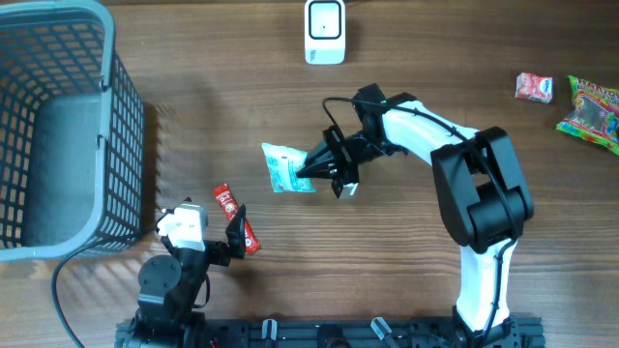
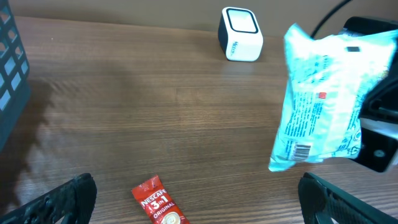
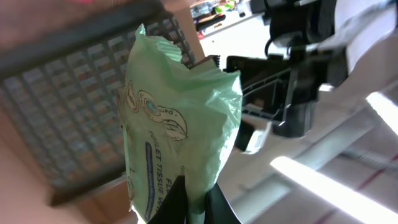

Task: Scan the item barcode
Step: 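Lift the tissue pack and hold it over the white scanner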

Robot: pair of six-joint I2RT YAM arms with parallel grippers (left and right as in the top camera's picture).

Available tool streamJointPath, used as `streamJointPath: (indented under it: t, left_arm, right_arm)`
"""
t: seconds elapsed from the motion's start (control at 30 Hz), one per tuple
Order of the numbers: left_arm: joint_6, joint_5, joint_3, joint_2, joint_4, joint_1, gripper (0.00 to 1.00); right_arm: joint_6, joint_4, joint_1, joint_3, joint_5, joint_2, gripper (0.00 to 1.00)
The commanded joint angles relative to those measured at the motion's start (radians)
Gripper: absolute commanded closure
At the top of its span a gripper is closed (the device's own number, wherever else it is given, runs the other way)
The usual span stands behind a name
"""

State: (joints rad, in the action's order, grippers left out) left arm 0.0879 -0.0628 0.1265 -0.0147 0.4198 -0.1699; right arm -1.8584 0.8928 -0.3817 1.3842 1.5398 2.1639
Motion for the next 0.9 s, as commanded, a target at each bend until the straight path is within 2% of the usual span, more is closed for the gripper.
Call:
streamJointPath:
  t: [0.0, 0.1, 0.23, 0.3, 0.4, 0.47, 0.53, 0.6, 0.73, 0.8, 0.87]
  left_arm:
    - [0.006, -0.015, -0.003, 0.006, -0.002, 0.005, 0.00]
    - [0.006, -0.015, -0.003, 0.006, -0.002, 0.005, 0.00]
    - [0.006, -0.015, -0.003, 0.006, -0.002, 0.005, 0.00]
    - [0.006, -0.015, -0.003, 0.006, -0.002, 0.005, 0.00]
    - [0.006, -0.015, -0.003, 0.006, -0.002, 0.005, 0.00]
    - [0.006, -0.015, -0.003, 0.006, -0.002, 0.005, 0.00]
    - [0.006, -0.015, -0.003, 0.006, -0.002, 0.005, 0.00]
    - [0.006, -0.015, -0.003, 0.006, -0.002, 0.005, 0.00]
    - [0.006, -0.015, -0.003, 0.006, -0.002, 0.005, 0.00]
    - [0.006, -0.015, -0.003, 0.006, -0.002, 0.005, 0.00]
    - [0.006, -0.015, -0.003, 0.006, -0.002, 0.005, 0.00]
  right_arm:
    - [-0.209, 0.050, 0.043, -0.001, -0.104, -0.027, 0.96]
    - [-0.209, 0.131, 0.085, -0.001, -0.176, -0.027, 0.96]
    - [-0.188, 0.097, 0.102, -0.002, -0.196, -0.027, 0.96]
    - [-0.051, -0.024, 0.101, -0.002, -0.196, -0.027, 0.96]
    - [0.332, -0.151, 0.101, -0.001, -0.230, -0.028, 0.96]
    - [0.512, -0.174, 0.101, -0.001, -0.315, -0.028, 0.96]
    - [0.659, -0.224, 0.100, -0.001, -0.487, -0.031, 0.96]
    - [0.702, -0.277, 0.097, -0.001, -0.553, -0.042, 0.96]
    - [0.807, -0.653, 0.097, -0.001, -0.557, -0.106, 0.96]
    - [0.763, -0.819, 0.097, -0.001, -0.610, -0.150, 0.96]
    - [0.703, -0.911, 0.099, 0.000, -0.732, -0.175, 0.96]
